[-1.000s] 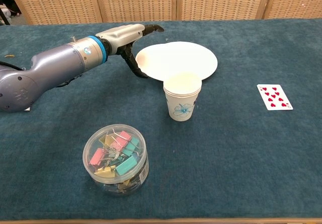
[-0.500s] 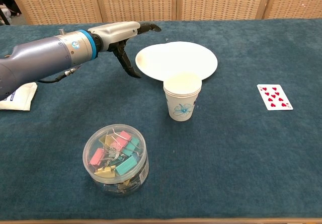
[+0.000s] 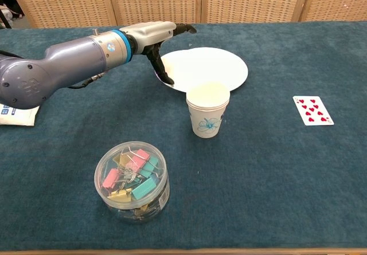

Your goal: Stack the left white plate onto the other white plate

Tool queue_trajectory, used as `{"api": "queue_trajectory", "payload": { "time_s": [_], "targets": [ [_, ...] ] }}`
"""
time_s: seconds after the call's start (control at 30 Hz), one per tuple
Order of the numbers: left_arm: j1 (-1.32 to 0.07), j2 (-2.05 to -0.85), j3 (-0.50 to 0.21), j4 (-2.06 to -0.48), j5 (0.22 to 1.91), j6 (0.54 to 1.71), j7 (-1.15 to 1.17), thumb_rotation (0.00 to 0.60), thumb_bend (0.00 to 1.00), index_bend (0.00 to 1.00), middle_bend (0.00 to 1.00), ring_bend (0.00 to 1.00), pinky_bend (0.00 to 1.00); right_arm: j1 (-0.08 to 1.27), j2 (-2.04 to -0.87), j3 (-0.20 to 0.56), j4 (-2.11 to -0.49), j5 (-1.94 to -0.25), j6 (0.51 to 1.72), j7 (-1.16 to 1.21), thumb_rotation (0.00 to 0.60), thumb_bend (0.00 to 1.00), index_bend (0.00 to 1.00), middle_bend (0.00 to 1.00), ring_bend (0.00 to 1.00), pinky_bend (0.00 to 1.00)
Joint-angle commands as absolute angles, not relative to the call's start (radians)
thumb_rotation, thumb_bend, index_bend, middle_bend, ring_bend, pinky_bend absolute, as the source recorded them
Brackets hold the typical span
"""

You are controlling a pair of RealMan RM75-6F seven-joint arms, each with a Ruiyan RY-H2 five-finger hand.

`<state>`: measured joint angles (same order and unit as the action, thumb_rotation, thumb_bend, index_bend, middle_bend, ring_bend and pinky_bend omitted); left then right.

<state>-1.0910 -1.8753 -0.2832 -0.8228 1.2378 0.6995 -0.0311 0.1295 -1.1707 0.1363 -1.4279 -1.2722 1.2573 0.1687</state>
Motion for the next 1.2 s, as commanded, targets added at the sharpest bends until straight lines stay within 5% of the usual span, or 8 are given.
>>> {"api": "queue_trajectory", "payload": {
  "time_s": [0.03, 1.2],
  "targets": [
    [-1.107, -1.891, -0.293, -0.799, 1.224, 0.686, -0.018, 0.6, 0.04, 0.0, 0.0, 0.0, 0.0, 0.13, -1.171, 0.137, -1.424, -1.268, 1.254, 0.171, 0.6, 0.0, 0.0, 0.0, 0.0, 0.0],
    [-1.293, -2.103, -0.378, -0.458, 1.167, 0.624, -0.038, 0.6, 0.04, 0.0, 0.0, 0.0, 0.0, 0.132, -1.164, 0.149, -1.401, -1.244, 1.226, 0.213, 0.6, 0.0, 0.0, 0.0, 0.0, 0.0]
  ]
}}
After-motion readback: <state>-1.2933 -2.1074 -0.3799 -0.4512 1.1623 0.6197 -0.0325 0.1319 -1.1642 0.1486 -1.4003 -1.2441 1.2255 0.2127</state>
